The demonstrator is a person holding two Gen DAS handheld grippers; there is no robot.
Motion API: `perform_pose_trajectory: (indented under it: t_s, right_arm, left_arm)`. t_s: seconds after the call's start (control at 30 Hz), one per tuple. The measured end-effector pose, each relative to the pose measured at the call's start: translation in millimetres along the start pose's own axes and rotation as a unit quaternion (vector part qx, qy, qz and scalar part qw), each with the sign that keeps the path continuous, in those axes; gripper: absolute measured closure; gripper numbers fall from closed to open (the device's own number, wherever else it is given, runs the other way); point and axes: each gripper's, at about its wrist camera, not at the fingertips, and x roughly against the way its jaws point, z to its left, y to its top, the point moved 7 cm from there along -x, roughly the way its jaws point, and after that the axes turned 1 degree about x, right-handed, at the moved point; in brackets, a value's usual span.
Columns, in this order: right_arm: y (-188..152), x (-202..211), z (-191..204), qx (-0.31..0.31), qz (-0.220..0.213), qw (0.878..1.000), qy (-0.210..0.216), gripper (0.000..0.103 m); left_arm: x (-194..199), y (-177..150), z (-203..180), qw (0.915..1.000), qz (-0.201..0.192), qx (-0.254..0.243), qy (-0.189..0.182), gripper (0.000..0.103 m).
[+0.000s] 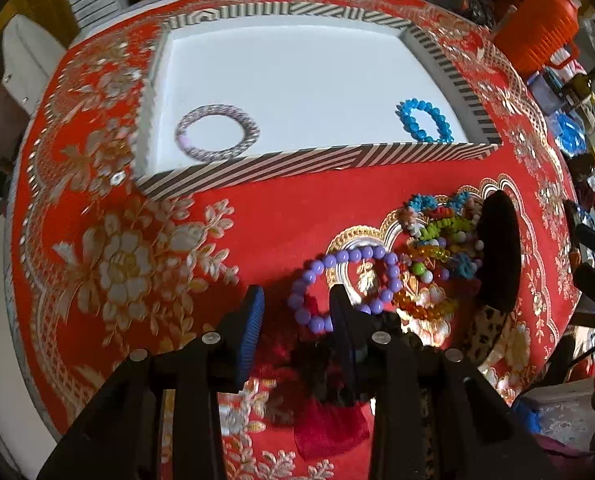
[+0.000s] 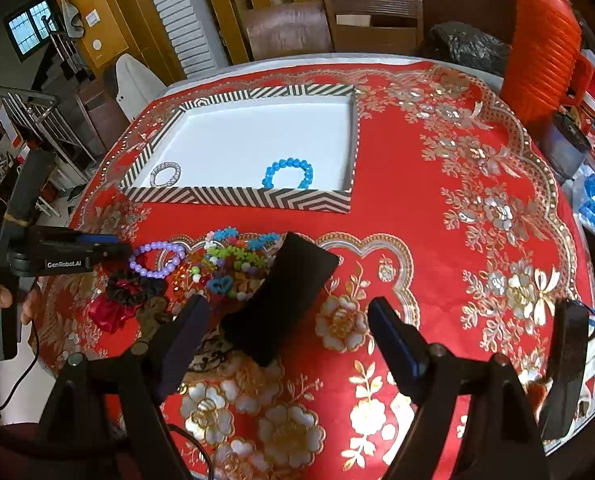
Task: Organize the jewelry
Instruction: 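Grasp the purple beaded bracelet with the left tool while the right grasps the black velvet pouch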
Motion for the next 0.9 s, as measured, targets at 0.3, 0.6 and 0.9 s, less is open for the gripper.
perform_pose_trajectory:
  t_s: [0.3, 0.6, 0.9]
  right_arm:
    - [6, -43, -16, -0.052, 0.024, 0.998, 0.021, 0.021]
    - [3, -82, -21, -0.076, 0.045, 0.995, 0.053, 0.09]
    - [21, -24, -32, -0.081, -0.012, 0.994, 0.073, 0.097]
  left_arm:
    - [-27, 6, -13, 0.9978, 0.034, -0.052, 0.022, 0.084]
    - [-28, 9, -23, 0.9982, 0.015, -0.056, -0.012, 0.103]
    - [32, 20, -25, 0.9969, -0.043, -0.026, -0.061, 0.103]
